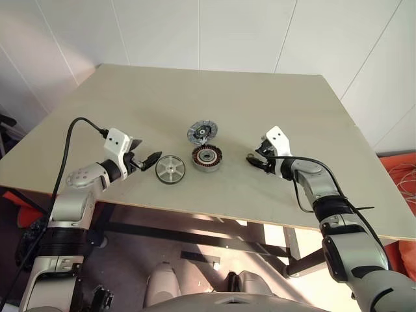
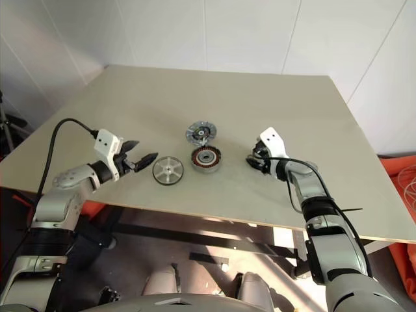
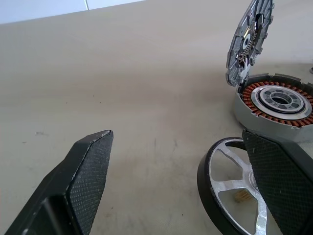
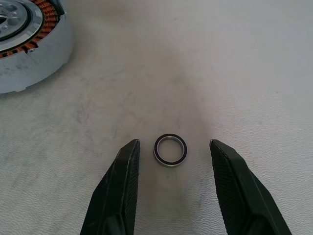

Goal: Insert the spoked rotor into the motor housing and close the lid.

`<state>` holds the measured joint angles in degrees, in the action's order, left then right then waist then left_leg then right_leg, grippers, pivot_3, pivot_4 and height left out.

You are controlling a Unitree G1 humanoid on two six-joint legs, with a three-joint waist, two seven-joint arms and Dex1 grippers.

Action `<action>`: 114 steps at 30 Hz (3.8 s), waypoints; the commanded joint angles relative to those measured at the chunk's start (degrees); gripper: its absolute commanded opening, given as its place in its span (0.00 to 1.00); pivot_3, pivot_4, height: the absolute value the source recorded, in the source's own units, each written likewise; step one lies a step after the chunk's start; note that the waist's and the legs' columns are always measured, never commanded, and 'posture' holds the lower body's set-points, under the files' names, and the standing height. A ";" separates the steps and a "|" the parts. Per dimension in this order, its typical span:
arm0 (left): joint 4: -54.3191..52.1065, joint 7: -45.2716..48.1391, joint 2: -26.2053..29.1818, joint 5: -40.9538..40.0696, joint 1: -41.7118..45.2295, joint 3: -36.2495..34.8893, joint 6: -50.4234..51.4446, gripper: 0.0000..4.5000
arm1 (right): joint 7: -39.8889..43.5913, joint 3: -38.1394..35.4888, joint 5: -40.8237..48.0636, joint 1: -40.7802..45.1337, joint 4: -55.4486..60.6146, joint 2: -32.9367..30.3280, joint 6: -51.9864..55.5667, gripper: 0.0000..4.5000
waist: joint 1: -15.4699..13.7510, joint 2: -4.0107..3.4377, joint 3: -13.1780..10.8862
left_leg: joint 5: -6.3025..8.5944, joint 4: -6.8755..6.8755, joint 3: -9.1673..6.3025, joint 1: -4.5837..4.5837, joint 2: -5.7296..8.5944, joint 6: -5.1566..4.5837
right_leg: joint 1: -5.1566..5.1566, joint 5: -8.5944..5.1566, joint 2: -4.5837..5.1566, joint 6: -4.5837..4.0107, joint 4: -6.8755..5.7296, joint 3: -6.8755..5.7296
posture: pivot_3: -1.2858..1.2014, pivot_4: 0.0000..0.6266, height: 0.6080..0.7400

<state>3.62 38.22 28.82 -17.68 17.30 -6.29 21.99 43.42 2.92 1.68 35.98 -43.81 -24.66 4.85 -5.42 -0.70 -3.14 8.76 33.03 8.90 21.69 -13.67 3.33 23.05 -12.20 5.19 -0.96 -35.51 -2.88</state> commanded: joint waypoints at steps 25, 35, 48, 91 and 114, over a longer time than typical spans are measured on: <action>-6.94 0.85 0.27 -6.61 0.05 -1.45 9.75 1.00 | 2.30 -1.19 2.89 -0.01 5.50 1.13 4.07 0.17 | 0.01 0.00 0.00 | 0.00 0.00 0.00 -0.04 0.00 0.00 | -0.02 0.00 0.00 0.00 -0.02 0.00 | 0.52 0.00 1.00; -8.80 1.19 2.82 -7.55 -1.14 -0.88 14.91 1.00 | 6.19 1.93 8.64 -0.61 25.57 5.50 19.45 0.17 | 0.06 -0.01 -0.01 | 0.00 -0.10 0.00 -0.04 -0.02 0.01 | 0.04 -0.01 -0.03 0.00 0.00 0.00 | 0.52 0.00 1.00; -10.21 0.37 3.43 -7.74 -1.30 -1.03 15.87 1.00 | 3.11 7.65 3.96 6.34 14.66 12.42 14.47 0.17 | 0.04 -0.01 -0.01 | -0.02 -0.16 -0.03 -0.04 0.02 0.06 | 0.03 -0.01 -0.01 0.01 0.02 0.01 | 0.52 0.00 1.00; -9.46 -0.75 3.92 -5.11 -1.18 -0.95 14.31 1.00 | 2.24 8.05 0.80 7.50 6.78 13.37 10.86 0.17 | 0.09 -0.01 -0.01 | -0.03 -0.18 -0.03 -0.06 0.01 0.07 | 0.02 -0.01 -0.02 0.00 0.00 0.01 | 0.52 0.00 1.00; -8.86 -0.55 3.74 -3.89 -1.04 -1.10 13.54 1.00 | 3.84 7.83 1.49 5.90 12.42 13.19 9.17 0.99 | 0.10 -0.01 -0.01 | -0.03 -0.17 -0.03 -0.08 0.00 0.07 | 0.00 -0.01 -0.02 0.00 -0.02 0.01 | 0.52 0.00 1.00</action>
<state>-4.62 37.51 31.82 -21.43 15.53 -6.46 36.51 46.65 11.41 1.77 41.24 -35.03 -11.65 13.82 -5.33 -0.71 -3.15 8.73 32.85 8.87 21.61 -13.68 3.40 23.06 -12.21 5.17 -0.96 -35.53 -2.87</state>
